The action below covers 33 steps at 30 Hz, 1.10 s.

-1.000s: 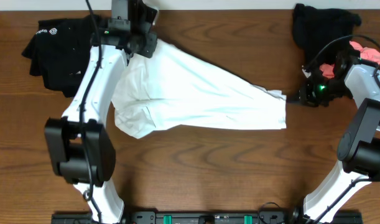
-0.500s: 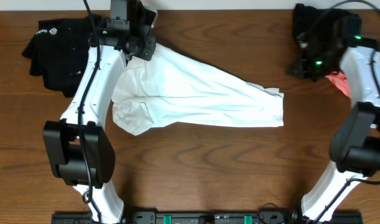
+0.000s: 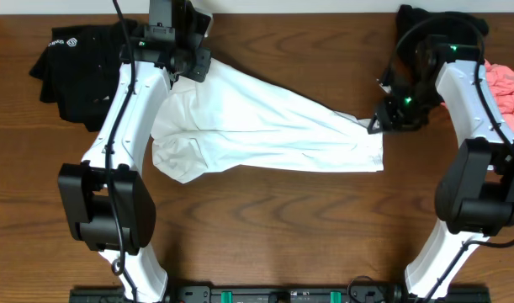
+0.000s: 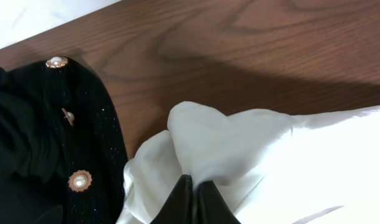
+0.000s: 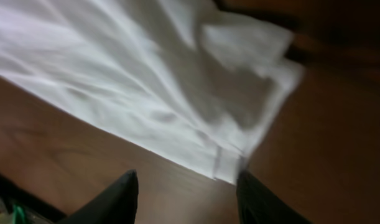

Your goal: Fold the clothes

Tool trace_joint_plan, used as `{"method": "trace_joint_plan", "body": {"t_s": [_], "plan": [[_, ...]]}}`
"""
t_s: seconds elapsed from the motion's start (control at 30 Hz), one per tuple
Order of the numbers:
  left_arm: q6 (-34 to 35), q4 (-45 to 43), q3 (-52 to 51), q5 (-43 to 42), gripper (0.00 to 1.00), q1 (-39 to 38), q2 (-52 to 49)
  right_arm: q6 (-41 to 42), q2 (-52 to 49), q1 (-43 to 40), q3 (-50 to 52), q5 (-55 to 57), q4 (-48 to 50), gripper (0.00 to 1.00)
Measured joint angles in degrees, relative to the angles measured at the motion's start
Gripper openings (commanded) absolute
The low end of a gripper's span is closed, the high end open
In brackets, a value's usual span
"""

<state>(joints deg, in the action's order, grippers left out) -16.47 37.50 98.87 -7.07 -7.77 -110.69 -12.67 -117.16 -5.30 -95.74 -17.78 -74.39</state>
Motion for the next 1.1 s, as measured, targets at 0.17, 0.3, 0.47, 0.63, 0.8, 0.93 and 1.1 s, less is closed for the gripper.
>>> {"method": "trace_joint_plan", "body": {"t_s": [0.17,0.3,0.47,0.63,0.8,0.93,1.1], "plan": [[0.00,0.00,0.00,0.00,0.06,0.00,0.00,2.25,0.00,-0.24,3.50,2.73,3.69,0.52],[0.00,-0.02,0.00,0.00,0.06,0.00,0.00,3.21,0.00,-0.24,6.71,3.28,7.87,0.52],[0.00,-0.02,0.00,0.02,0.06,0.00,0.00,3.50,-0.02,-0.24,8.63,3.10,13.40,0.49],[0.00,-0.02,0.00,0.00,0.06,0.00,0.00,3.45,-0.02,-0.22,8.90,0.81,16.61,0.46],[0.00,0.00,0.00,0.00,0.06,0.00,0.00,3.39,-0.02,0.00,8.94,-0.66,16.46,0.41],[0.02,-0.02,0.00,0.00,0.06,0.00,0.00,3.10,-0.02,0.61,9.25,-1.79,16.22,0.34],[0.02,0.02,0.00,0.00,0.06,0.00,0.00,2.71,-0.02,1.70,10.43,-2.36,16.55,0.11]]}}
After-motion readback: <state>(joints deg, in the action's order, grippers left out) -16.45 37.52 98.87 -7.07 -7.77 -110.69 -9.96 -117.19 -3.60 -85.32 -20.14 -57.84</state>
